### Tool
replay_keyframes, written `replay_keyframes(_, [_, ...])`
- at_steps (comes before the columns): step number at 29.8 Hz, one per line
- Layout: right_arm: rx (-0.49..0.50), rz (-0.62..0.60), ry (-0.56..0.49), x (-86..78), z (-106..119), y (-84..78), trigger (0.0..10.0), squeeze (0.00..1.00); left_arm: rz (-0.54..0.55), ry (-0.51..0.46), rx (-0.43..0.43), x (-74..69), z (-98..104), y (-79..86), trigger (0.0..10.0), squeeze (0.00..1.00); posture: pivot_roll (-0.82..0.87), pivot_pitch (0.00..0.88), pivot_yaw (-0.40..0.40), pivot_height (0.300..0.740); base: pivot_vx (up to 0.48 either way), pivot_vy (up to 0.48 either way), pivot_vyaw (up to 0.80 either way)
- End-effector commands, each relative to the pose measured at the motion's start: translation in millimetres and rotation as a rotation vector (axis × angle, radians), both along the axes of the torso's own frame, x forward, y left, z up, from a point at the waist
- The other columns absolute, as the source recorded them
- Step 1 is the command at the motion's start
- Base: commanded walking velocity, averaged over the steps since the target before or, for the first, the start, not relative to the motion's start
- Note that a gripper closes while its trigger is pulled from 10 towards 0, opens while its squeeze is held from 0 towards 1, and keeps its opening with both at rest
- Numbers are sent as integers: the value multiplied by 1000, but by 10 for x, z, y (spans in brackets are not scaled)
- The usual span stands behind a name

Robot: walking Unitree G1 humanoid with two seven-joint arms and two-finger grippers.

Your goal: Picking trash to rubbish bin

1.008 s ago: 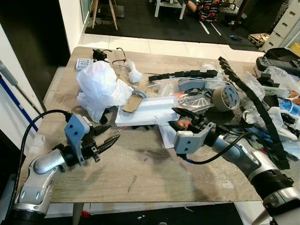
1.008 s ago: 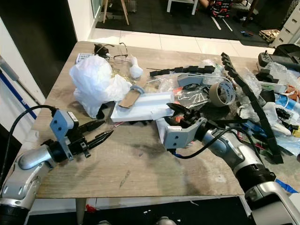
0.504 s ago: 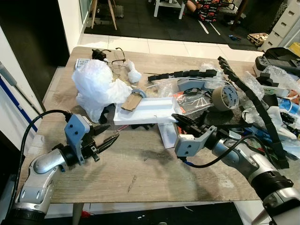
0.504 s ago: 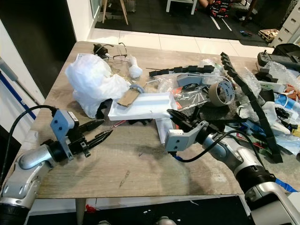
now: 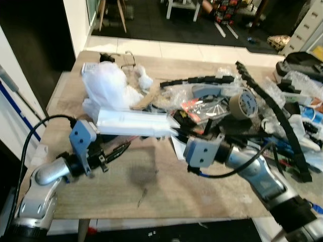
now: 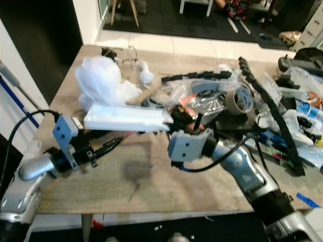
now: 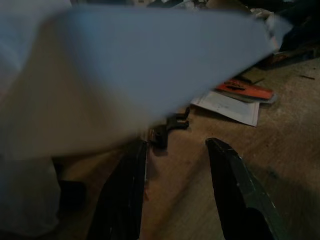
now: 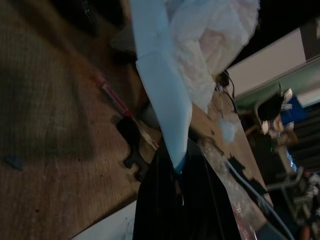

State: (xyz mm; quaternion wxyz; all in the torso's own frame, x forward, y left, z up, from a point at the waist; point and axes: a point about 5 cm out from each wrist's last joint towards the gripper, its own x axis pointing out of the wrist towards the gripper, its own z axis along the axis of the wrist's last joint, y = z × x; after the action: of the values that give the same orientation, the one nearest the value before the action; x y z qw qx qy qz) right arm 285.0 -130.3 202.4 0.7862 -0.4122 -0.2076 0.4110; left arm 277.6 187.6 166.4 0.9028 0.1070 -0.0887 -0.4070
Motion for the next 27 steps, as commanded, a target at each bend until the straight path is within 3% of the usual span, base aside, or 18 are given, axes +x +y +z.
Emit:
replay_keyframes(1, [37,-19,10,-66,92,-30,0,0,-6,12,13,-47,-5,23,10000,0,-42,180,-90,740,0,0,0])
replay_keyframes(6, [61,-40,-48,-191,346,-54,0,0,11,27,10,-96,-15,73,10000,0,-53,186,-76,740,0,0,0])
replay_keyframes(12, [153,-117,-122,-171,712,-93,0,0,34,41,3,-124,-43,103,10000,0,-58,187,-74,740,0,0,0])
replay_keyframes(16, [385,-218,-199,-129,960,-72,0,0,104,7,-12,-78,-41,116,10000,0,-55,185,-74,740,0,0,0])
replay_keyframes(19, [579,-179,-225,-164,1114,33,0,0,232,-68,-53,5,66,195,10000,0,-57,179,-71,740,0,0,0])
replay_keyframes(23, [667,-186,-211,-158,1136,51,0,0,295,-100,-88,37,131,224,10000,0,-56,176,-72,740,0,0,0])
replay_keyframes(25, [876,-245,-100,-82,1061,20,0,0,417,-145,-140,100,231,247,10000,0,-52,168,-78,740,0,0,0])
replay_keyframes(26, [931,-261,-40,-48,1001,22,0,0,470,-154,-156,126,265,253,10000,0,-50,167,-79,740,0,0,0])
replay_keyframes(27, [908,-274,-22,-30,936,43,0,0,524,-173,-166,152,307,244,10000,0,-48,167,-80,740,0,0,0])
